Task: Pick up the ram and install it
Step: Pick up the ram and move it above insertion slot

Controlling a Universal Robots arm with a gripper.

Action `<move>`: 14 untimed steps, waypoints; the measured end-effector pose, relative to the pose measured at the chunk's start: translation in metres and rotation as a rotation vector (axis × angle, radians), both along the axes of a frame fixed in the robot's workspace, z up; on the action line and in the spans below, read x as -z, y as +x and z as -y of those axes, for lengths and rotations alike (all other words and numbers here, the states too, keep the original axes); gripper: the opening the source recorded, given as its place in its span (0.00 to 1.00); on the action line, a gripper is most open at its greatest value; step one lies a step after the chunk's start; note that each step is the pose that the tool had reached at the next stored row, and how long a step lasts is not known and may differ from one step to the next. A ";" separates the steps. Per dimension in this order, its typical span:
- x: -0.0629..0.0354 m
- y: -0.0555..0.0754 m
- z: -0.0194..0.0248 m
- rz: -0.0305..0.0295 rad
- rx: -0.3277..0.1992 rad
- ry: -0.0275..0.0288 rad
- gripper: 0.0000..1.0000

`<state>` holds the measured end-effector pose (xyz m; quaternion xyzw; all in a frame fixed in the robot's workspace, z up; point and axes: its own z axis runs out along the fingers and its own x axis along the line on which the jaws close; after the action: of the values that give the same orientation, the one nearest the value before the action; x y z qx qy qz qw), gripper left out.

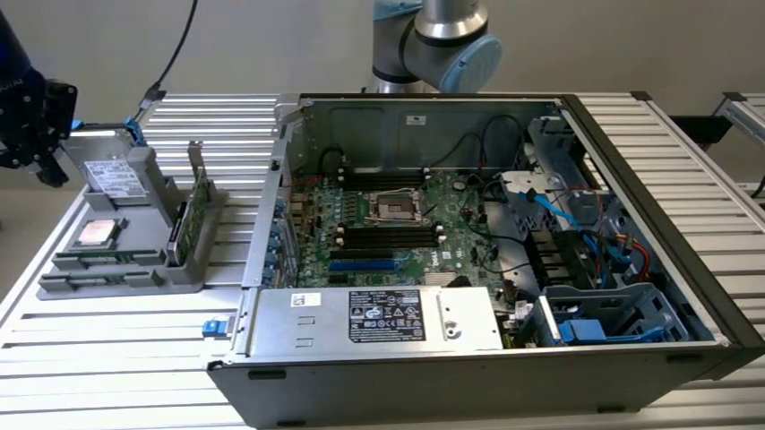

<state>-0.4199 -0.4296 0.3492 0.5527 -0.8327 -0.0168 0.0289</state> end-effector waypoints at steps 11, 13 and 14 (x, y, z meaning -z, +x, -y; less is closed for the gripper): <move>0.0021 0.000 0.0000 0.0055 -0.200 -0.0001 0.10; 0.0026 0.000 0.0000 0.0063 -0.236 0.0000 0.10; 0.0028 0.000 0.0000 0.0066 -0.254 0.0000 0.10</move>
<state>-0.4199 -0.4296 0.3465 0.6540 -0.7559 -0.0112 0.0281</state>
